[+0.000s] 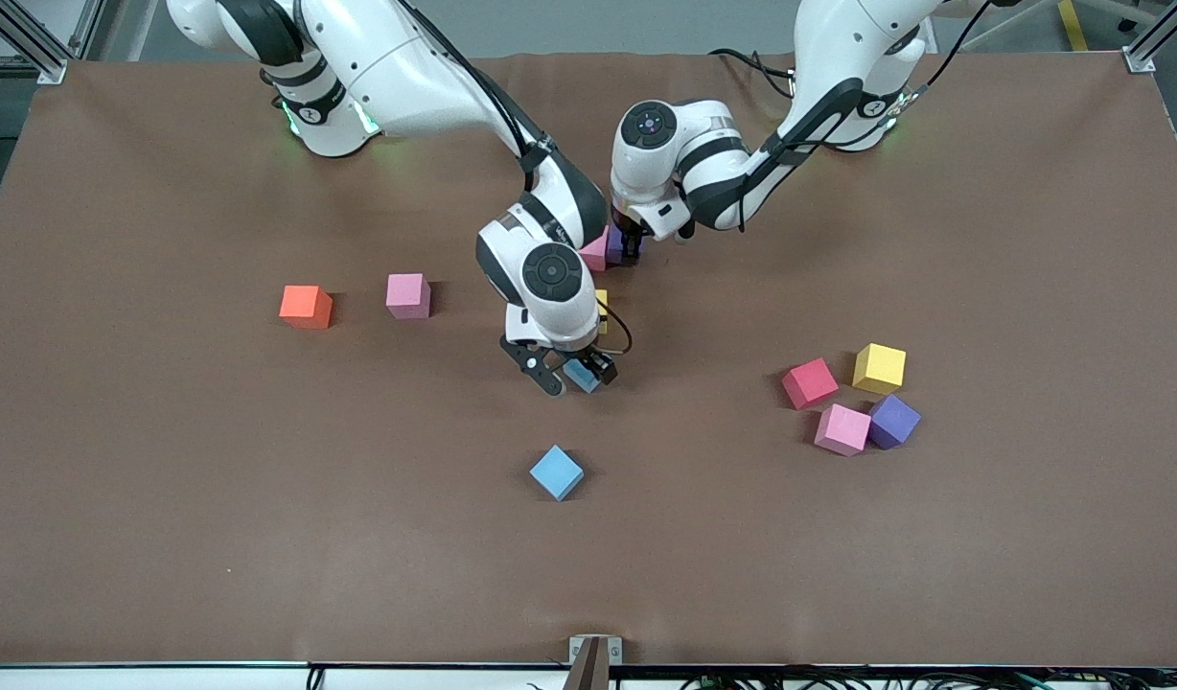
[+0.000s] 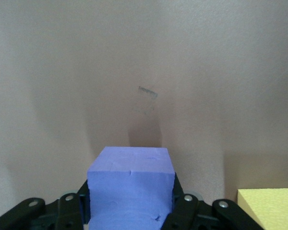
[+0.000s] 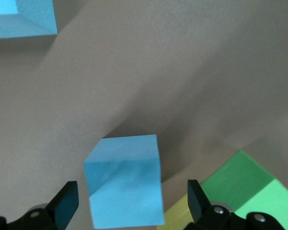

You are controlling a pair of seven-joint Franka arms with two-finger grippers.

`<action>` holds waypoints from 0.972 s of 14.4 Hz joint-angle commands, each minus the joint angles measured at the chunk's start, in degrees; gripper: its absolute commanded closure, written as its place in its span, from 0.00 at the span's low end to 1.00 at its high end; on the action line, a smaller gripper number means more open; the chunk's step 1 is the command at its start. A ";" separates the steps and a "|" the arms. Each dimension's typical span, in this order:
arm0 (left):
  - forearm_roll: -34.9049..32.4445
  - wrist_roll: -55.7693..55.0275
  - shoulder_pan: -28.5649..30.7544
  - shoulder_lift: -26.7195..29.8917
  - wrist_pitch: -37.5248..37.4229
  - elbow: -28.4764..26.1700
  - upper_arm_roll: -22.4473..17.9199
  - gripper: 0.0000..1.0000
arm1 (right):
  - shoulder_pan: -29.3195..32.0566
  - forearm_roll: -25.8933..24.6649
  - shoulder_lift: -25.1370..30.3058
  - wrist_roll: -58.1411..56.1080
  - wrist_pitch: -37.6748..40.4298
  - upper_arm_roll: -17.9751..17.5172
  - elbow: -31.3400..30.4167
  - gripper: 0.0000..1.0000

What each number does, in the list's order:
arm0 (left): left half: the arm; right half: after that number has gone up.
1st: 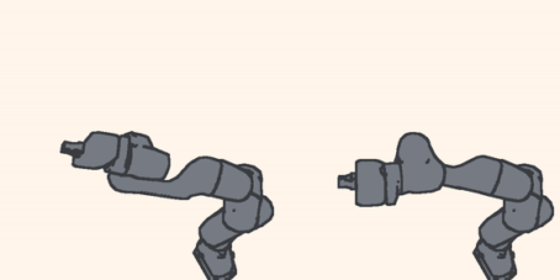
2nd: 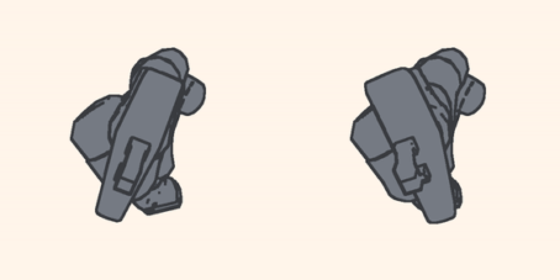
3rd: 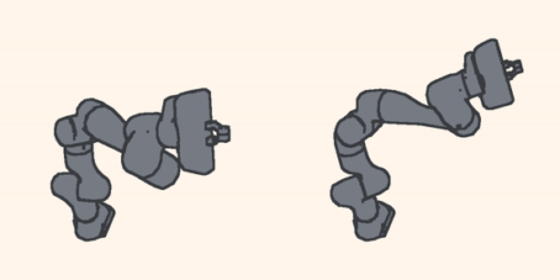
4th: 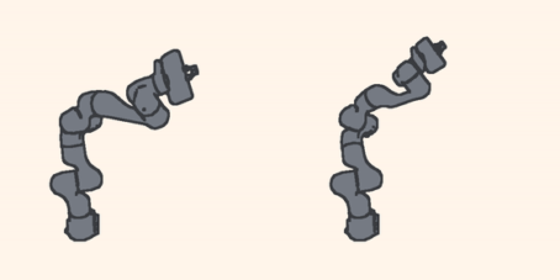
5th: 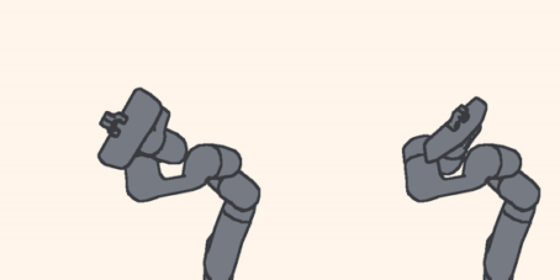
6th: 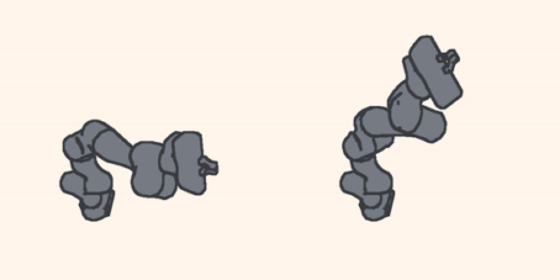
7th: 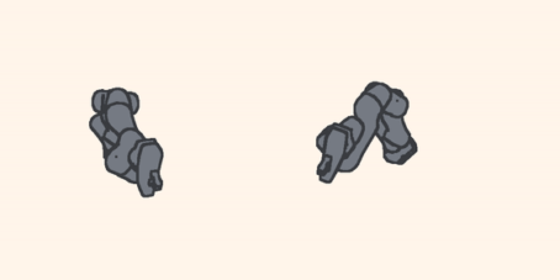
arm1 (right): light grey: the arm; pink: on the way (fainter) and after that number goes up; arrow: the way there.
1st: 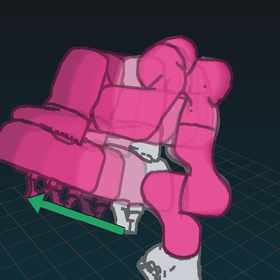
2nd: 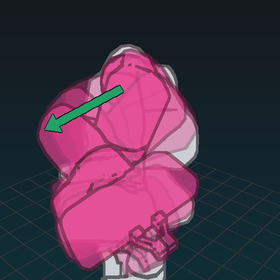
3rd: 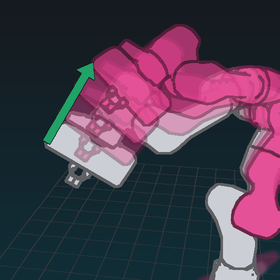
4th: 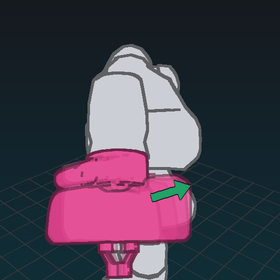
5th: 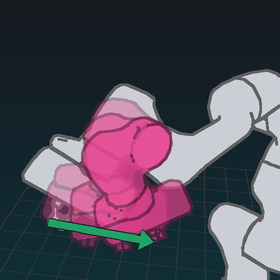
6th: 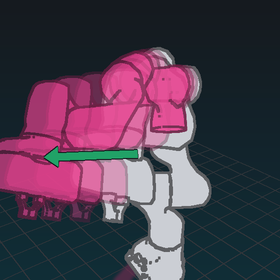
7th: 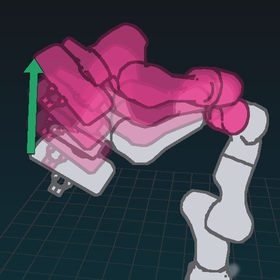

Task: Arrange 11 blocks into digit 3
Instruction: 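Grasp the light blue cube with the right gripper while the left gripper holds purple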

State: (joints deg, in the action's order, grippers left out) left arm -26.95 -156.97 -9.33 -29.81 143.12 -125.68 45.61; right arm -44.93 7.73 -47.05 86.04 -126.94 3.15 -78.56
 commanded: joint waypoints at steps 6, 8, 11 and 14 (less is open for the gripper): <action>-0.47 -6.85 -1.83 -1.75 0.06 1.31 -0.61 0.62 | -0.42 -4.38 -3.66 4.22 0.73 0.01 3.94 0.60; -0.47 -6.85 -1.92 -1.83 0.06 1.66 -0.61 0.61 | -0.16 -6.22 -3.40 3.61 0.73 0.01 3.94 0.96; -0.56 -6.85 -1.83 -1.83 0.06 1.75 -0.61 0.49 | 0.55 -7.55 -2.61 -10.31 1.43 -0.07 3.16 0.97; -0.82 -6.50 -1.31 -1.40 -0.38 2.54 -0.61 0.00 | 1.51 -7.38 -0.85 -27.81 1.34 -0.07 0.87 0.97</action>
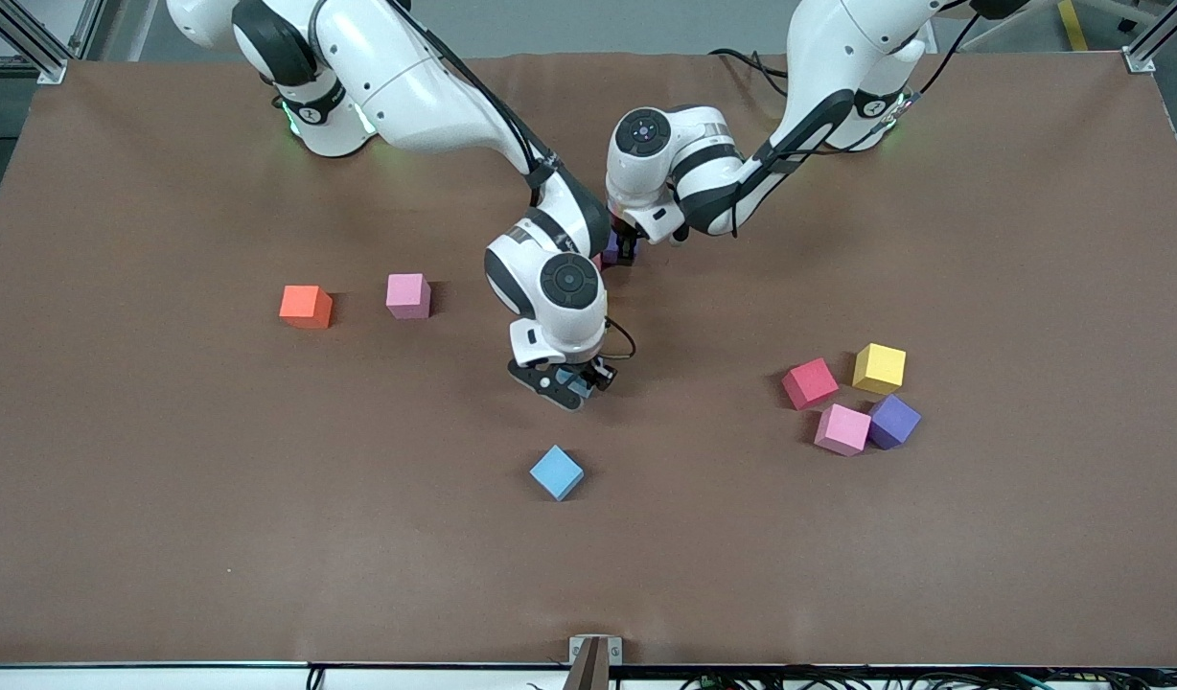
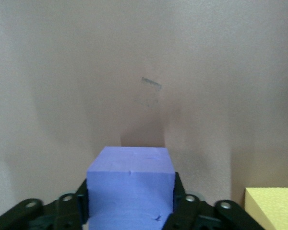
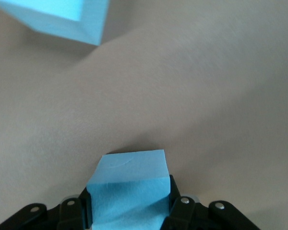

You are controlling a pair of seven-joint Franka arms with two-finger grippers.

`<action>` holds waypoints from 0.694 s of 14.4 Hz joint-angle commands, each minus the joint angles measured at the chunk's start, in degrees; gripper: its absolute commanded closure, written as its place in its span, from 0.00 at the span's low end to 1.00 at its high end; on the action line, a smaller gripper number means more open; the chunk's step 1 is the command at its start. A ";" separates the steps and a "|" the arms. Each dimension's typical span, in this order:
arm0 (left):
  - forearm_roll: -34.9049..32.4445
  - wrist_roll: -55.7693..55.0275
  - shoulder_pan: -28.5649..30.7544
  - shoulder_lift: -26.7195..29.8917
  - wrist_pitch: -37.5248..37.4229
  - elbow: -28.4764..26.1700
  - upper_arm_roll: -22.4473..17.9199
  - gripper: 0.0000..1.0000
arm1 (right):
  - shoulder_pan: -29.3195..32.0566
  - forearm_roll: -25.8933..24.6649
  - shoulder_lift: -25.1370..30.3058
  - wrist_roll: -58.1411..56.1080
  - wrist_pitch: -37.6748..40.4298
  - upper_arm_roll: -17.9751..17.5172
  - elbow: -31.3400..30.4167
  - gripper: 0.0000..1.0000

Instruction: Arrange 11 blocks into digit 3

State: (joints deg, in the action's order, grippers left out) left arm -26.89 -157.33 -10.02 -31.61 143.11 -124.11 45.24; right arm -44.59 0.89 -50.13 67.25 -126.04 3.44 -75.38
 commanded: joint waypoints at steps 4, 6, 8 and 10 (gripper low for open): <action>-0.80 -5.70 0.27 2.07 -4.50 1.32 -0.07 0.00 | 2.14 -0.36 4.77 -16.52 -0.35 -0.45 -6.08 0.97; -0.71 -4.74 1.32 3.65 -7.22 1.24 0.19 0.00 | 2.58 -0.10 7.31 -19.42 -1.05 -0.71 -9.68 0.97; -0.54 -2.81 2.98 6.02 -9.34 1.32 0.63 0.00 | 2.41 -0.10 10.56 -19.52 -3.93 -0.80 -15.03 0.97; -0.45 0.52 9.10 7.43 -10.74 1.32 5.00 0.00 | 2.06 -0.10 14.25 -19.61 -7.54 -0.80 -21.45 0.97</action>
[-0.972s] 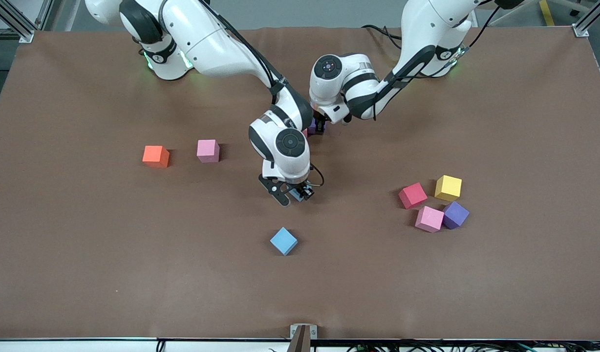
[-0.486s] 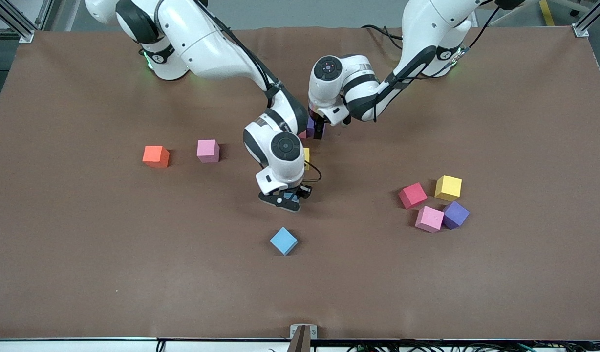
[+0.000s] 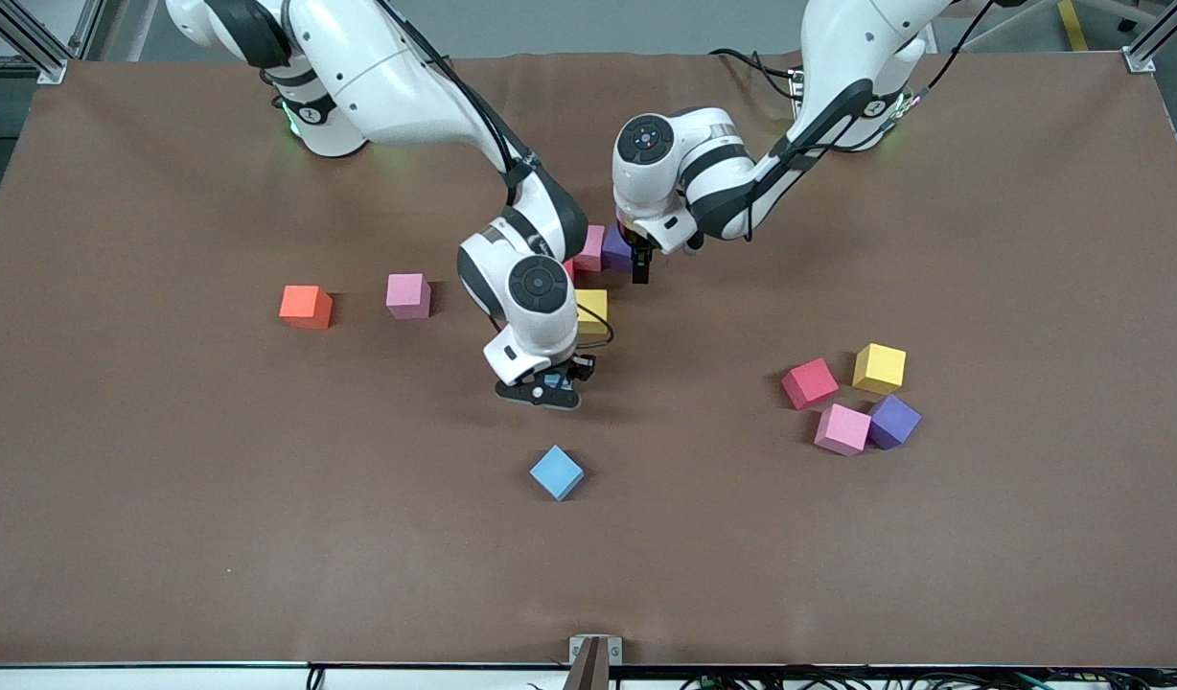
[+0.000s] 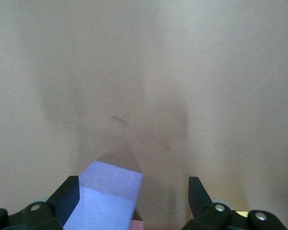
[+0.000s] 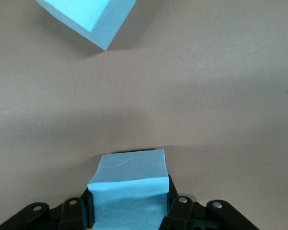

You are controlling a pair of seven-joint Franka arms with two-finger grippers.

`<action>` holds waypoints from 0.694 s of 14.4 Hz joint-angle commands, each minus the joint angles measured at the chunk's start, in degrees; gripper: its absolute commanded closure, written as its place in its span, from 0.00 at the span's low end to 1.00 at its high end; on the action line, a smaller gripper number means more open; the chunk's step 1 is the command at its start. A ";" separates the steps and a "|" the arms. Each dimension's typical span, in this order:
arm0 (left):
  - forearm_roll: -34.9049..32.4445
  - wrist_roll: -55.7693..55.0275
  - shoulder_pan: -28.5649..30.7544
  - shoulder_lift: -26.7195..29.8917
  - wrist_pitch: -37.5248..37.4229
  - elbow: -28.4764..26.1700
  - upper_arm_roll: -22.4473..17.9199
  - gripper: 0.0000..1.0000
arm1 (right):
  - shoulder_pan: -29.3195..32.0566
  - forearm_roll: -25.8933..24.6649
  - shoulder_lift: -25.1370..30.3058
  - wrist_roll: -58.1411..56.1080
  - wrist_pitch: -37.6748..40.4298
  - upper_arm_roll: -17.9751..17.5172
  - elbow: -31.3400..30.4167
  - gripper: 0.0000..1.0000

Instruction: Arrange 11 blocks into digit 3

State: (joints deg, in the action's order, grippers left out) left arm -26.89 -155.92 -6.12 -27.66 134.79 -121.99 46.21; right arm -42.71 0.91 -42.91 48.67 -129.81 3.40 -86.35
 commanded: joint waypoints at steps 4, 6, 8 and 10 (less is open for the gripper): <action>-0.53 15.07 25.15 3.23 -9.01 0.96 18.54 0.00 | 0.09 -0.12 7.93 -0.94 -4.22 -0.85 -12.27 0.97; -0.62 26.15 32.02 3.23 -10.95 2.28 21.02 0.00 | 0.09 -0.12 7.75 -0.94 -4.57 -0.85 -12.27 0.97; -1.41 35.20 34.76 2.97 -12.36 4.73 20.77 0.00 | 0.35 0.06 7.49 -1.12 -5.97 -0.94 -12.27 0.97; -1.67 43.82 37.84 2.53 -12.89 6.15 19.80 0.00 | 1.66 0.23 7.23 -1.55 -6.68 -3.03 -12.27 0.97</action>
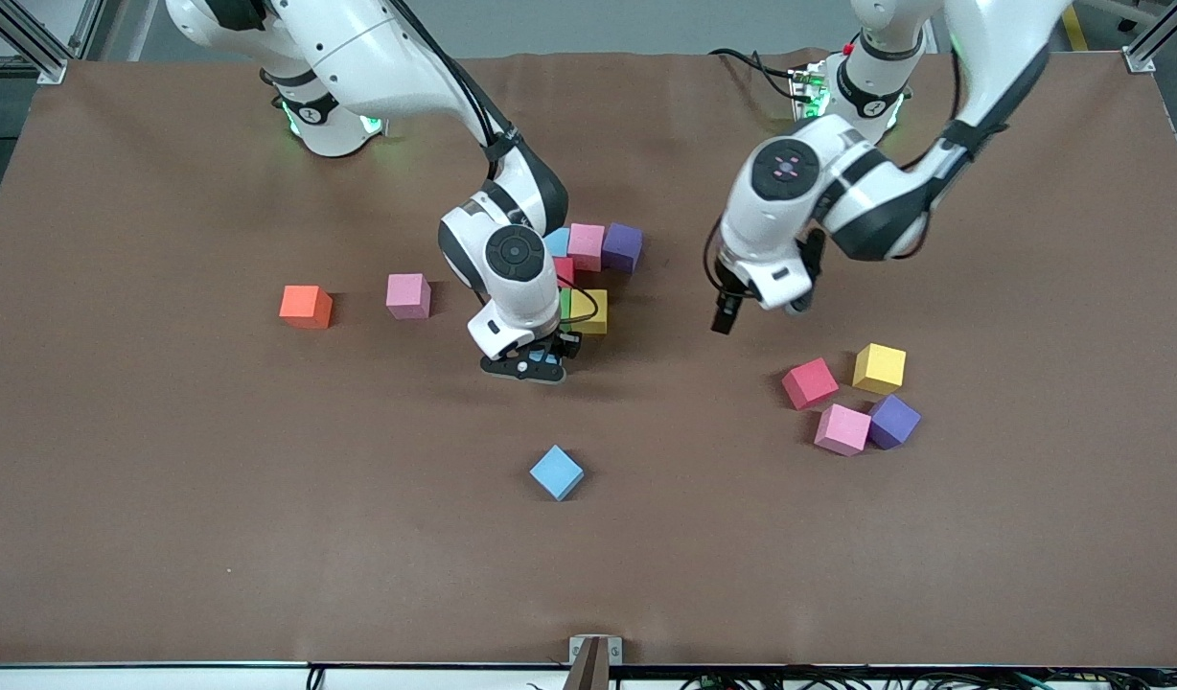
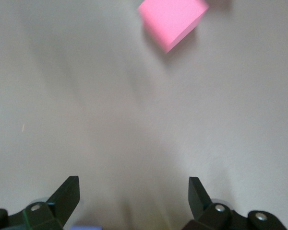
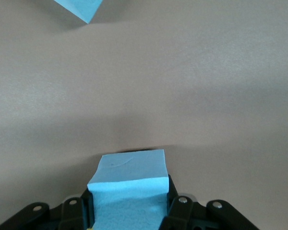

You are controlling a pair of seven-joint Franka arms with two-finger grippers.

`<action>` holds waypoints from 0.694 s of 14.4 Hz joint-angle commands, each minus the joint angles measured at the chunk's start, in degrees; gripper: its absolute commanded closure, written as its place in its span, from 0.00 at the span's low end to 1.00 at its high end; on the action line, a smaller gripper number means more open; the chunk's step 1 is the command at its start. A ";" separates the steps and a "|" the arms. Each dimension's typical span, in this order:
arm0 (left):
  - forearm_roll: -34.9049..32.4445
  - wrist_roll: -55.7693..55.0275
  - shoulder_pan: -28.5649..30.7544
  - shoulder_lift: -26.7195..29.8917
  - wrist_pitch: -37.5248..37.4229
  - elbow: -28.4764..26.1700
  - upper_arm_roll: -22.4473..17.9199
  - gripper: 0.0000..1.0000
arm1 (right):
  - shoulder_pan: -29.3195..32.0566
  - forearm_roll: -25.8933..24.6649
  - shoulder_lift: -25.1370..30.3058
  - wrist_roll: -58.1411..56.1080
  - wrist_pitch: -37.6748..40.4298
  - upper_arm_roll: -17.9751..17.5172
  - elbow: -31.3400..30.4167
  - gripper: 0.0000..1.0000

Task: Arrange 11 blocks into digit 3
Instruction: 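Lower the left gripper onto the pink cube and grasp it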

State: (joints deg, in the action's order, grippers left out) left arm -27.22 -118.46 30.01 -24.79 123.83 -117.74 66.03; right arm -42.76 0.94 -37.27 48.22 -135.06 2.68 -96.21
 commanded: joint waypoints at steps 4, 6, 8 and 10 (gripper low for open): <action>-3.00 18.59 3.13 -1.22 -1.92 3.82 -6.16 0.00 | 3.30 0.20 1.06 -1.20 -1.35 -4.53 -2.40 0.97; -8.08 19.75 3.04 -4.72 -1.83 5.93 -8.19 0.00 | 3.21 0.11 0.97 -1.37 -1.17 -4.62 -2.49 0.97; -11.52 20.02 2.95 -8.41 -1.83 8.91 -9.77 0.00 | 3.30 0.11 0.97 -2.43 -1.00 -4.62 -2.92 0.97; -15.38 20.02 2.60 -12.11 -1.66 11.46 -10.92 0.00 | 3.30 0.11 0.97 -2.60 -1.00 -4.62 -2.93 0.97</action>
State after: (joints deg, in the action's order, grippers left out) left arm -38.77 -99.00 33.53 -31.91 123.25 -110.48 55.70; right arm -41.01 0.96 -37.35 46.91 -135.50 -0.50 -97.49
